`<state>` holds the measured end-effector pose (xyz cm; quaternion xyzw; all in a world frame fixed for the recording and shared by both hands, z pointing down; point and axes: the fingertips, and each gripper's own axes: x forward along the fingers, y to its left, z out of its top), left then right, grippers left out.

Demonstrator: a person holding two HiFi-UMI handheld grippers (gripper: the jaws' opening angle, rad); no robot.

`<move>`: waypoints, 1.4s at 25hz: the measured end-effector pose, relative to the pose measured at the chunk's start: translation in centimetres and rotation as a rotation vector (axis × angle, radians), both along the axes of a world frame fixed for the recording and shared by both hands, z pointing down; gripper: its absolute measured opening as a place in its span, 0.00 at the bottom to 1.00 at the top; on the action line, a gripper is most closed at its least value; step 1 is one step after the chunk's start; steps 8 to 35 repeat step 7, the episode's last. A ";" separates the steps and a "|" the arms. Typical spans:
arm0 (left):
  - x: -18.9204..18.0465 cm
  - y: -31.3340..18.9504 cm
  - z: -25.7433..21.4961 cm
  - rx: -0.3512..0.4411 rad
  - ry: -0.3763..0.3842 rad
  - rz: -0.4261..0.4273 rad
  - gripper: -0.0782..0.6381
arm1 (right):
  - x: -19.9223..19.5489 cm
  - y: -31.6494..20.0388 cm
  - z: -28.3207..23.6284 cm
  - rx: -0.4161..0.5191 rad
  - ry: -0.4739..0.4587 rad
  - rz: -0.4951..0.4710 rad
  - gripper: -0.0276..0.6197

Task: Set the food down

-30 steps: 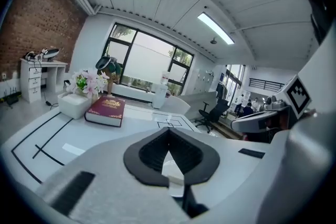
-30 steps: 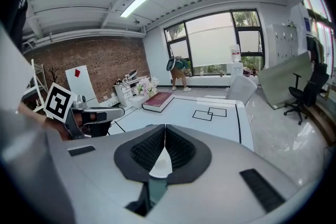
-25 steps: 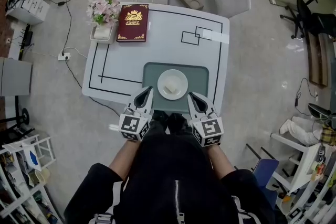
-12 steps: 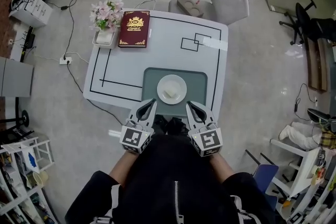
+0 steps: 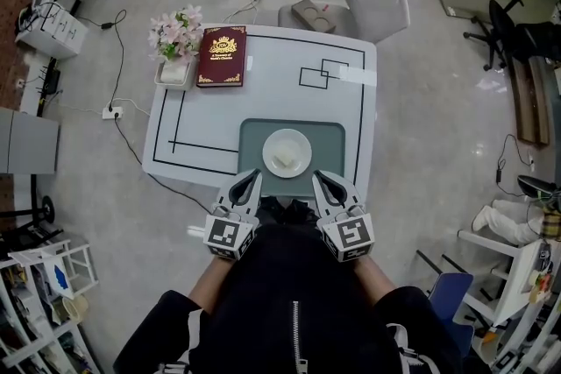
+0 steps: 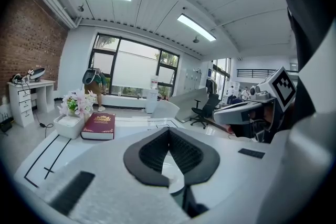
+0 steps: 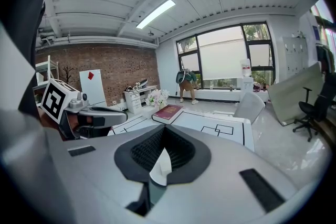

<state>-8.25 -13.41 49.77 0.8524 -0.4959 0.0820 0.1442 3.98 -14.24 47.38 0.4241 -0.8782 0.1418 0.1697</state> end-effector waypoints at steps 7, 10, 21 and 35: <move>0.2 -0.2 -0.3 0.006 -0.009 0.010 0.11 | 0.0 -0.1 -0.3 0.009 -0.016 0.006 0.05; 0.2 -0.2 -0.3 0.006 -0.009 0.010 0.11 | 0.0 -0.1 -0.3 0.009 -0.016 0.006 0.05; 0.2 -0.2 -0.3 0.006 -0.009 0.010 0.11 | 0.0 -0.1 -0.3 0.009 -0.016 0.006 0.05; 0.2 -0.2 -0.3 0.006 -0.009 0.010 0.11 | 0.0 -0.1 -0.3 0.009 -0.016 0.006 0.05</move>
